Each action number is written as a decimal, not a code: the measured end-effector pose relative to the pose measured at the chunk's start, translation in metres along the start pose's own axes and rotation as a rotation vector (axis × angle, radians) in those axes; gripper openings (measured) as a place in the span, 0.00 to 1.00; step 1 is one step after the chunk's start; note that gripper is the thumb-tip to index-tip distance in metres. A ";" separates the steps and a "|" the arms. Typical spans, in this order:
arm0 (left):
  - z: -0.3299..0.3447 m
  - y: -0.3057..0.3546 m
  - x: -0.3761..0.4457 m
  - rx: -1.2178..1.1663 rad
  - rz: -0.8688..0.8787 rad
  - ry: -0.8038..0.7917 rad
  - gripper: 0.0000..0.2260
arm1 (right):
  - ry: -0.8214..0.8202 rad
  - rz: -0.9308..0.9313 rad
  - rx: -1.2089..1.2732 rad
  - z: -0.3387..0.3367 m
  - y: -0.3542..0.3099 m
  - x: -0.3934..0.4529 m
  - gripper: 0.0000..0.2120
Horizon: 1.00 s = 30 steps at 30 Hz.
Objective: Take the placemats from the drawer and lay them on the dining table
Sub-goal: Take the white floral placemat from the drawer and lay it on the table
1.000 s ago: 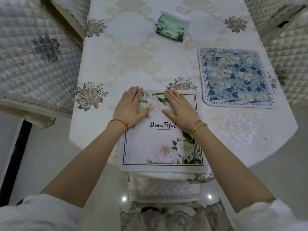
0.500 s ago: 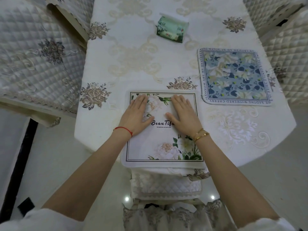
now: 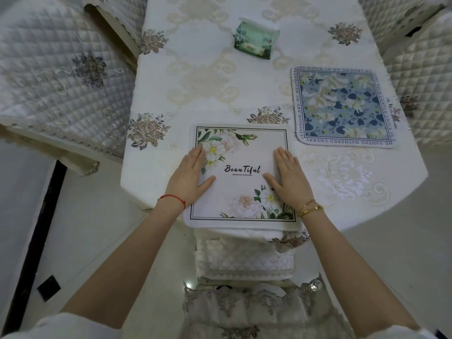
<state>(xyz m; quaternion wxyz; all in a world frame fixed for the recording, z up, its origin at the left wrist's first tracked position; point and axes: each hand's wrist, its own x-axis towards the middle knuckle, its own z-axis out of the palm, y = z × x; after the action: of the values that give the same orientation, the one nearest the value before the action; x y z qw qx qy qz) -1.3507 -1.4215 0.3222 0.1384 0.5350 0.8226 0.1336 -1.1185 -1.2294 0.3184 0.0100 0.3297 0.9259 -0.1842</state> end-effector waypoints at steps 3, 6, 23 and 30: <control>0.005 0.015 -0.018 0.001 0.065 0.013 0.34 | 0.011 -0.108 0.052 0.005 -0.026 -0.015 0.34; 0.019 0.034 -0.034 -0.002 0.098 -0.025 0.34 | -0.054 -0.225 0.045 0.019 -0.055 -0.033 0.34; 0.024 0.030 -0.093 -0.002 -0.025 -0.037 0.37 | 0.005 -0.026 0.082 0.012 -0.016 -0.101 0.37; 0.037 0.052 -0.108 -0.043 -0.033 -0.028 0.34 | -0.031 -0.123 0.074 0.039 -0.061 -0.104 0.32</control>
<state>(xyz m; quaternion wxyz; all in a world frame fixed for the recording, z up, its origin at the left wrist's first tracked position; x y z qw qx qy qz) -1.2514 -1.4973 0.3163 0.1636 0.5204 0.8261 0.1413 -1.0786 -1.3503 0.3169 0.0010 0.2693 0.9367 -0.2237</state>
